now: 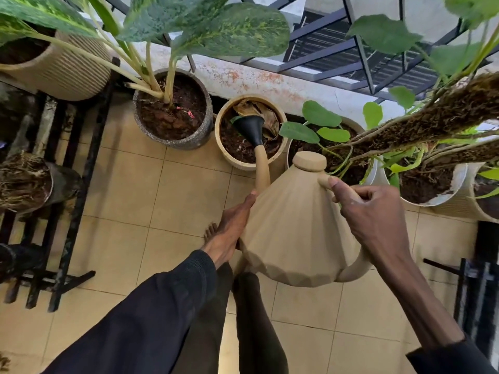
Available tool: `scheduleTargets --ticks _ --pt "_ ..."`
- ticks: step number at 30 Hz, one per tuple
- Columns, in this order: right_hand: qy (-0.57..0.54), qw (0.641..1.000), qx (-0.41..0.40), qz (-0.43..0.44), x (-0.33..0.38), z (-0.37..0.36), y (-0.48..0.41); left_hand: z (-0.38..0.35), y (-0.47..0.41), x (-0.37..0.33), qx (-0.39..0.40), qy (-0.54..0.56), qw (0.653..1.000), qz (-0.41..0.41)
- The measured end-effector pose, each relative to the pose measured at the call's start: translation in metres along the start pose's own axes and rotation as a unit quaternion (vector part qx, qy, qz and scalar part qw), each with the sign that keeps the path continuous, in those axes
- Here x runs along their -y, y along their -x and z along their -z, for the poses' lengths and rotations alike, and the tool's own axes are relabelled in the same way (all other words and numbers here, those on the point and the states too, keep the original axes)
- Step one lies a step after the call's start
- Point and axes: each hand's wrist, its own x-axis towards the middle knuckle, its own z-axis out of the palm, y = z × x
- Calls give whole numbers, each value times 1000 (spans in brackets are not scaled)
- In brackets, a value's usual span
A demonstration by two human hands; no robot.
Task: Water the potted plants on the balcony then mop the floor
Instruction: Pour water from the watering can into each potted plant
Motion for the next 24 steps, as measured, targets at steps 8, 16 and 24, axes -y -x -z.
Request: scheduleTargets --ticks 8,16,24 --pt "6 1000 9 17 3 10 -7 -7 -2 0 -6 3 1000 -6" --pt "7 1000 11 26 7 14 -10 -12 -3 -4 -13 7 1000 -17" --pt "-9 1000 11 17 -2 9 -10 -9 -4 0 -4 22 1000 -19"
